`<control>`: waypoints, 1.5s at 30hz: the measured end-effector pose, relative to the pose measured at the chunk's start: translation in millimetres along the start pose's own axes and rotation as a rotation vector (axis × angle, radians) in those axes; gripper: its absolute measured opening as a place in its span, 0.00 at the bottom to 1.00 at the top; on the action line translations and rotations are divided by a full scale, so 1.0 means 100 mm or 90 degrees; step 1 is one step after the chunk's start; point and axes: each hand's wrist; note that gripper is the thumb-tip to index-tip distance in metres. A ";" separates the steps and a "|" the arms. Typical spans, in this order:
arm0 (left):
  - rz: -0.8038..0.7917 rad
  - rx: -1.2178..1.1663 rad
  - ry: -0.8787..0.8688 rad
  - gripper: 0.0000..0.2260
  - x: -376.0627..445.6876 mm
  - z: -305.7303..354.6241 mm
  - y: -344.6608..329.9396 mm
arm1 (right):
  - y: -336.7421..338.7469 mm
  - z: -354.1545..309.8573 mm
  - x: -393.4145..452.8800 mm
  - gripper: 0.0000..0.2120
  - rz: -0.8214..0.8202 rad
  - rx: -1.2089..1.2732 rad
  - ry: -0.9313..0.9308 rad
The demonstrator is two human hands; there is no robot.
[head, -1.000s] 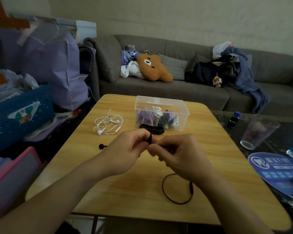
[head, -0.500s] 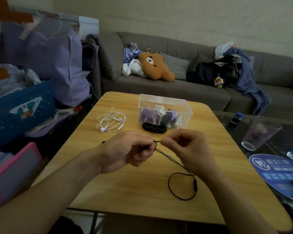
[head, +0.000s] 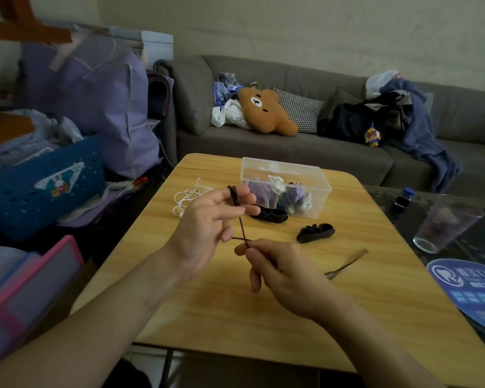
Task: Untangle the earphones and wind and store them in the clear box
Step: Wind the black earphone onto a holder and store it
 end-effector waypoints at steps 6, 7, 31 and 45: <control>-0.119 0.323 -0.017 0.16 -0.11 -0.11 -0.05 | 0.09 -0.09 -0.07 0.09 0.066 0.014 0.080; -0.126 0.361 -0.030 0.14 -0.11 -0.12 -0.06 | 0.14 -0.05 -0.07 0.09 0.113 0.035 0.087; -0.012 -0.213 0.102 0.08 -0.02 0.09 -0.07 | 0.24 0.14 -0.02 0.10 0.060 -0.064 -0.081; -0.140 0.655 -0.039 0.16 -0.08 -0.04 0.00 | 0.27 0.01 -0.07 0.05 0.182 0.098 0.073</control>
Point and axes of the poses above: each hand's wrist, its own x-axis towards the middle knuckle, its own y-axis out of the back of the hand, z = x × y, and after that the axes turned 1 degree about -y, right-handed
